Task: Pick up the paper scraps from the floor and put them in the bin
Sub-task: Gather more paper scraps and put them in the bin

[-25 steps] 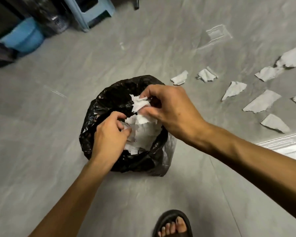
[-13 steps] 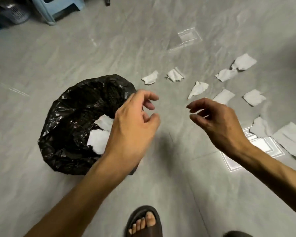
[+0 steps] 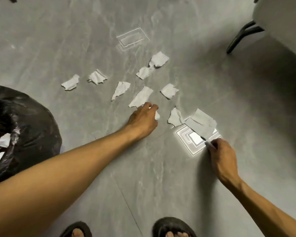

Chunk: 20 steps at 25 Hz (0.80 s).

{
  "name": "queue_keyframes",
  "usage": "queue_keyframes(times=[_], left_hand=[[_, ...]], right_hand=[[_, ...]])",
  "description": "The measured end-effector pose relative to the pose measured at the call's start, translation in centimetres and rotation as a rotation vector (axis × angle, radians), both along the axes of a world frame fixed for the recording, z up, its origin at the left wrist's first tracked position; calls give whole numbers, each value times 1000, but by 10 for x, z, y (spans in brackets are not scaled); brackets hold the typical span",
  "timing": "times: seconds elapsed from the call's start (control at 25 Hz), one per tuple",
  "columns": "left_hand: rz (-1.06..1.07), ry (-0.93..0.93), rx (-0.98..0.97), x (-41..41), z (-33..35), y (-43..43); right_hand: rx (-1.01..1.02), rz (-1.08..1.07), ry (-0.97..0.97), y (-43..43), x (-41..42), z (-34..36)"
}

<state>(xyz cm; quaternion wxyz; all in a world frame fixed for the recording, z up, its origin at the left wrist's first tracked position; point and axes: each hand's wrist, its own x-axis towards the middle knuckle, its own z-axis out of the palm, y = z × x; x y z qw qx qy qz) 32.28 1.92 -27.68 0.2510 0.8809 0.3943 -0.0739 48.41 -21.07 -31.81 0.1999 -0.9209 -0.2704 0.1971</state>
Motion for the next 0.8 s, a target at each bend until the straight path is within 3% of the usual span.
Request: queue_keyframes(times=[0.24, 0.36, 0.52, 0.64, 0.8], left_hand=[[59, -66, 14, -1, -46, 7], [113, -106, 3, 4, -48, -3], [-159, -236, 107, 33, -42, -21], [-346, -135, 173, 55, -48, -32], [-243, -108, 85, 46, -54, -35]], right_hand=[[233, 82, 90, 19, 22, 4], [113, 172, 106, 52, 44, 2], [55, 191, 77, 62, 40, -9], [114, 109, 108, 55, 34, -9], [258, -133, 278, 52, 23, -2]])
